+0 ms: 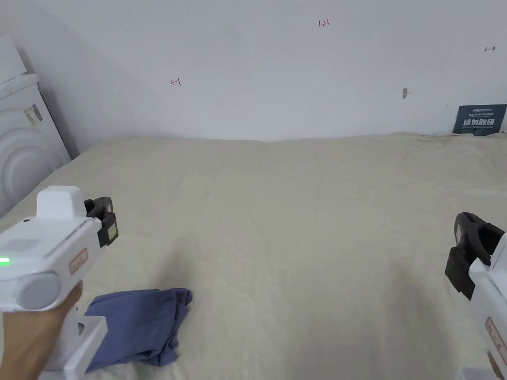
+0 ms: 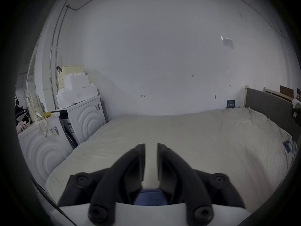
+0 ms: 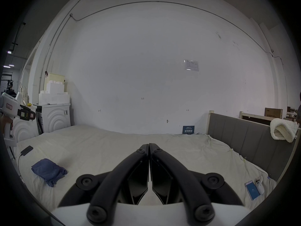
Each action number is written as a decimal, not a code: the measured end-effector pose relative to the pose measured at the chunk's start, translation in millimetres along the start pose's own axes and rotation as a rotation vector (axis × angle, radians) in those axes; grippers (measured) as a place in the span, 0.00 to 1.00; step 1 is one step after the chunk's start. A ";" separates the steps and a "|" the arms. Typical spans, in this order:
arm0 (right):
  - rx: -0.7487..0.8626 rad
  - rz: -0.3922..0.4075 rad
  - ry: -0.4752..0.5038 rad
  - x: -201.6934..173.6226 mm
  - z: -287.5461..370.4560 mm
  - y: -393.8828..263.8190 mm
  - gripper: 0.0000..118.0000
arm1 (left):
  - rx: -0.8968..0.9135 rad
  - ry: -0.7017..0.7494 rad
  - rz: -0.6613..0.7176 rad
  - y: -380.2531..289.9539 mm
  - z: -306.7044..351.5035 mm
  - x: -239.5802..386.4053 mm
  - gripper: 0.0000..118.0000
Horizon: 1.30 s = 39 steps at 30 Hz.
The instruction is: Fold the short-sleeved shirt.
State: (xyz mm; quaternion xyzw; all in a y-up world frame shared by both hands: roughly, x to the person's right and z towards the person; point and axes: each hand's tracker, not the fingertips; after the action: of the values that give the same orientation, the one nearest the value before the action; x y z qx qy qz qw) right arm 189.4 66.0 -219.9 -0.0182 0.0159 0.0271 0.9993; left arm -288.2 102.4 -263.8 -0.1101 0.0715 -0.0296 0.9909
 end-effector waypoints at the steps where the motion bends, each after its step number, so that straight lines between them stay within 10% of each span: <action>1: 0.002 -0.003 -0.002 -0.7 0.7 1.4 0.00 | 0.032 0.012 0.017 -2.6 3.8 6.4 0.03; 39: 0.029 -0.003 -0.054 0.4 10.0 -19.8 0.00 | 0.248 -0.078 -0.017 -85.8 35.8 146.4 0.00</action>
State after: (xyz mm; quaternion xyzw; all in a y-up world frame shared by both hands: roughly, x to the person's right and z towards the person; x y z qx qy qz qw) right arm 191.2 46.7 -209.2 -0.0030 -0.0106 0.0260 0.9996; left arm -142.0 15.5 -230.0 0.0114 0.0280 -0.0423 0.9986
